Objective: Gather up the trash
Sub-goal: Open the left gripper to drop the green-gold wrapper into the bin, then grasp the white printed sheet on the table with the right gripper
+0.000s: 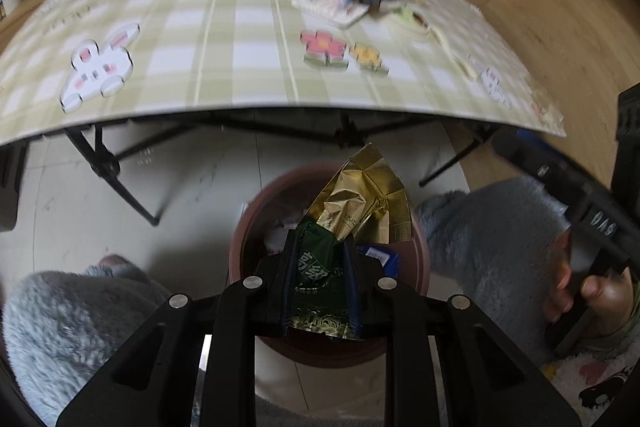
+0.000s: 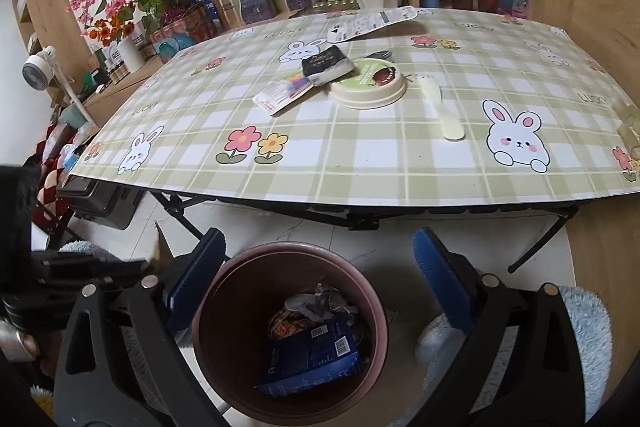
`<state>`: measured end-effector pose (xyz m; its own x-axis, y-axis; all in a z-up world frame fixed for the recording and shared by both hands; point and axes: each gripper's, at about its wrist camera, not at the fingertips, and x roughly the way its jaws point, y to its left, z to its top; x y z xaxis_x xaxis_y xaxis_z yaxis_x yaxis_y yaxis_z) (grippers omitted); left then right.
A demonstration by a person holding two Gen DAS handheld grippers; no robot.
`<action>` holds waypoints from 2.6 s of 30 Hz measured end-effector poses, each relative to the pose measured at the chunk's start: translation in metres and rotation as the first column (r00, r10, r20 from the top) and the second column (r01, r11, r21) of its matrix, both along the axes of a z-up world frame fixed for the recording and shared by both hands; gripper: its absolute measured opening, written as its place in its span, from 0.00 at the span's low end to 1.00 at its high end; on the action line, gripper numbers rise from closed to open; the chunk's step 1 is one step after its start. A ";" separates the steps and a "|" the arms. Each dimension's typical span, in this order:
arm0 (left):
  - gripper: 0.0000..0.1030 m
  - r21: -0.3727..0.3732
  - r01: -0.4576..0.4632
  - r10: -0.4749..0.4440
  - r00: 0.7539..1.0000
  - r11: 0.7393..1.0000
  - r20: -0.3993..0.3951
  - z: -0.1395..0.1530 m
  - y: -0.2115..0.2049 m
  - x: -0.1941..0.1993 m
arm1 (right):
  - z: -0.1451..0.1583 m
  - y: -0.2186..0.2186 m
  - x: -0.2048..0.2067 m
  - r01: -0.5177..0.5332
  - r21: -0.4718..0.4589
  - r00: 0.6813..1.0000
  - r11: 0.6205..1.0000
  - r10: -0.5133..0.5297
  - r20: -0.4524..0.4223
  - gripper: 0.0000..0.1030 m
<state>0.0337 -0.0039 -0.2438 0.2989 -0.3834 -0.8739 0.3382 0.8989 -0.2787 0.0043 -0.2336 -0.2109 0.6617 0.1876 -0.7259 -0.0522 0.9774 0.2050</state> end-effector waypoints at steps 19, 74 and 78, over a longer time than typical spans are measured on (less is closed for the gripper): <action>0.68 -0.020 -0.017 0.017 1.000 1.000 -0.001 -0.013 -0.004 0.007 | -0.001 -0.002 -0.001 0.012 -0.002 1.000 1.000 -0.012 0.000 0.91; 0.92 -0.057 -0.302 0.294 0.840 0.951 0.456 0.087 0.007 0.212 | -0.008 -0.132 0.388 0.181 0.180 0.980 0.967 -0.162 -0.118 0.73; 0.92 -0.052 -0.272 0.265 0.852 0.961 0.451 0.084 -0.001 0.211 | -0.015 -0.135 0.389 0.191 0.323 0.978 0.927 -0.150 -0.146 0.30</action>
<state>0.2447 -0.0049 -0.1603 0.7495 -0.2211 -0.6240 0.1687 0.9753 -0.1429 0.3937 -0.3690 -0.2263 0.6199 0.3238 -0.7148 0.1530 0.8435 0.5148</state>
